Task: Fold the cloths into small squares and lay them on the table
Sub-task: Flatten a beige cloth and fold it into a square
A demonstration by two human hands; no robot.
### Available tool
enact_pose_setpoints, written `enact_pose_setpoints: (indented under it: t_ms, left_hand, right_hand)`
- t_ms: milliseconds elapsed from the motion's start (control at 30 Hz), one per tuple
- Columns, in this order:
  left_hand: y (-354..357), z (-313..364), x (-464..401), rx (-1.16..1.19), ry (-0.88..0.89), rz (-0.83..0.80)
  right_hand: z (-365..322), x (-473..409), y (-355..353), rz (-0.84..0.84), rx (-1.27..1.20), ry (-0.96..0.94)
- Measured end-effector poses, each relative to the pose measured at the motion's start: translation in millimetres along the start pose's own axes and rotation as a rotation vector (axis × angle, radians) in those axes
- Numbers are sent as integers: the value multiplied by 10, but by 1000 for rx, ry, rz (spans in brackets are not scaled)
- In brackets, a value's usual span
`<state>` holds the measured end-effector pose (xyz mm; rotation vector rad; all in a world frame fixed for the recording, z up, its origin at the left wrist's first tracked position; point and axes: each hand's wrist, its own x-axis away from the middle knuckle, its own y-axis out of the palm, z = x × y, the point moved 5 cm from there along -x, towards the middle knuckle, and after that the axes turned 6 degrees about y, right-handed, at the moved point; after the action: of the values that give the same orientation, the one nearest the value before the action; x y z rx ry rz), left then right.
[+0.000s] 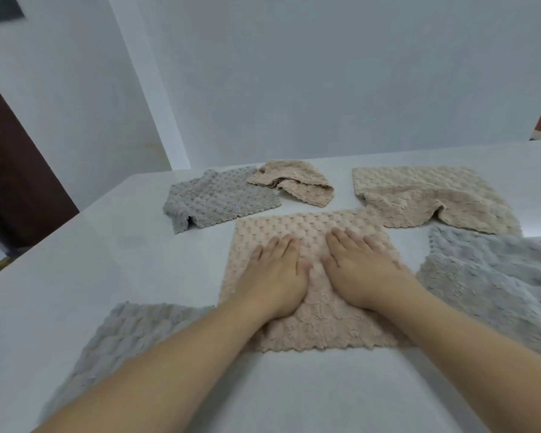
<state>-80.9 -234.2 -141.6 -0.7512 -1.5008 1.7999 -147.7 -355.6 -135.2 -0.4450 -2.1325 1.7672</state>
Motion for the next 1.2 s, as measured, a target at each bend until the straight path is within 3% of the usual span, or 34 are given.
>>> enact_pose_setpoints:
  t_ms: [367,567,700,800,900,1000,1100,1200]
  left_hand:
    - [-145,-227,159,-58,-159,-38]
    - [18,62,560,-44,-25,-16]
    - [-23,-27,604,-48,-99,-52]
    - [-128,78,751,-131,-66,8]
    - [-304,206,1042,-205,56,85]
    - [-401,201,1267,-193,59,-87]
    - [-416,286,1365,-223,35,-283]
    - [-423,381,1382,-235,33,-380]
  right_hand:
    - [289,190,-99,-49,81,142]
    - [-95,604,76,9,19,-51]
    - [204,611,76,8,35,23]
    - [309,670,17,-33,42,106]
    - [133,847,-148,143,127,21]
    - [-135,1086,-194,214,66,-130]
    - [-220,1203,-80,-7,20,-121]
    - [-160,1153,-184,-92,72,-75]
